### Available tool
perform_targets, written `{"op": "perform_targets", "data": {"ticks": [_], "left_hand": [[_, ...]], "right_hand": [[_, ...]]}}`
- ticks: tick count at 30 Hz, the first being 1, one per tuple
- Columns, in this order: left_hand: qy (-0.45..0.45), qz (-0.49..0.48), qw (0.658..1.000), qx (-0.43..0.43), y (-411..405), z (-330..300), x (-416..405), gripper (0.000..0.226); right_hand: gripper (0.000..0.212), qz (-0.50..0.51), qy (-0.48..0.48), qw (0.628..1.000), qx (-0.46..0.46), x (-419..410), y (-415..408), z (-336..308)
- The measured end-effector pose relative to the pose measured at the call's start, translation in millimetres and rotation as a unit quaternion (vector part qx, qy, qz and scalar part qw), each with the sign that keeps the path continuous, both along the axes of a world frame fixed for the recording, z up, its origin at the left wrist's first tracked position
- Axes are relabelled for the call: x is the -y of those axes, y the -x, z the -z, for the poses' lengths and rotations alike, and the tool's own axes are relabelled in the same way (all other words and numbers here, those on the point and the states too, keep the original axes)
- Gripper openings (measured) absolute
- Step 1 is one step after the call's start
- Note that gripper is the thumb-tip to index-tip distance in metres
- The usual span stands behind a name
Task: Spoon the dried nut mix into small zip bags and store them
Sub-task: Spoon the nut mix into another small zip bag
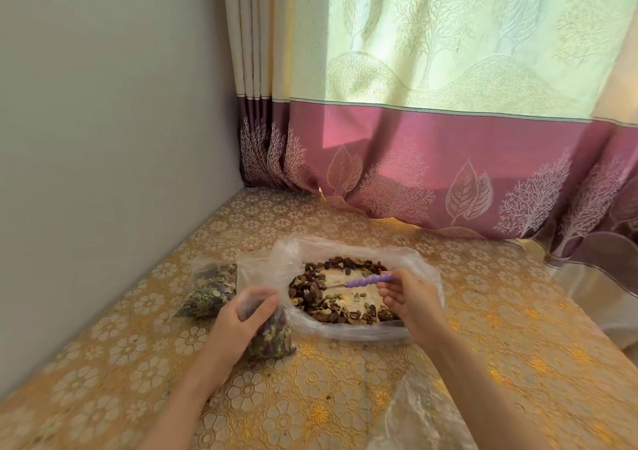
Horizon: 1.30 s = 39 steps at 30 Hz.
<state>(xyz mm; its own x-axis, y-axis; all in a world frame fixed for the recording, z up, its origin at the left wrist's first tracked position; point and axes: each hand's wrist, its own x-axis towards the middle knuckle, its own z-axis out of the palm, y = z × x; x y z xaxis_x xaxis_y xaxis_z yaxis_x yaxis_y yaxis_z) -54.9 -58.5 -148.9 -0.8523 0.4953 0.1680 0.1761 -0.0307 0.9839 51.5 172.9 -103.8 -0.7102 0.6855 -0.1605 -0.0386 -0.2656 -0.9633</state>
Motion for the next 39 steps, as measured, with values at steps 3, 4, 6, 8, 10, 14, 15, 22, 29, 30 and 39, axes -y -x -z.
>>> {"op": "perform_targets", "data": {"ticks": [3,4,6,8,10,14,15,22,29,30,39], "left_hand": [[0.001,-0.001,1.000,0.003,-0.5,-0.3,0.3,0.040],[0.002,-0.001,1.000,0.003,-0.6,-0.6,0.3,0.039],[0.005,-0.002,1.000,0.003,-1.1,-1.4,0.2,0.040],[0.006,-0.002,1.000,0.005,-1.6,-2.1,0.1,0.041],[0.013,-0.005,1.000,0.006,-1.8,-2.5,0.4,0.042],[0.020,-0.005,1.000,0.006,-2.5,-3.7,1.0,0.043],[0.018,-0.005,1.000,0.008,-2.8,-4.0,0.9,0.042],[0.015,-0.003,1.000,0.004,-3.6,-5.5,0.8,0.041],[-0.006,0.010,1.000,0.019,-3.3,-5.3,0.5,0.045],[-0.008,0.003,1.000,0.023,-3.0,-4.9,0.4,0.045],[0.028,-0.007,1.000,-0.010,-2.0,-3.6,1.1,0.040]], "right_hand": [[0.023,0.016,0.011,1.000,-0.012,-4.4,-2.6,-3.8],[0.023,0.017,0.006,1.000,-0.018,-5.8,-3.7,-6.0],[0.025,0.022,-0.006,0.999,-0.040,-7.7,-6.3,-12.1],[0.023,0.026,-0.006,0.998,-0.065,-8.5,-7.9,-20.7],[0.020,0.023,0.003,0.996,-0.091,-8.4,-8.1,-30.9],[0.020,-0.012,-0.005,0.990,-0.138,-1.7,-6.7,-50.7],[0.021,-0.021,-0.010,0.989,-0.144,1.5,-6.4,-54.5],[0.025,-0.107,-0.072,0.980,-0.152,28.6,-2.0,-66.2],[0.027,-0.178,-0.184,0.951,-0.173,37.5,-2.7,-63.9],[0.028,-0.182,-0.185,0.949,-0.179,36.6,-3.1,-63.5],[0.026,-0.135,-0.149,0.958,-0.206,16.1,-5.1,-56.1]]}}
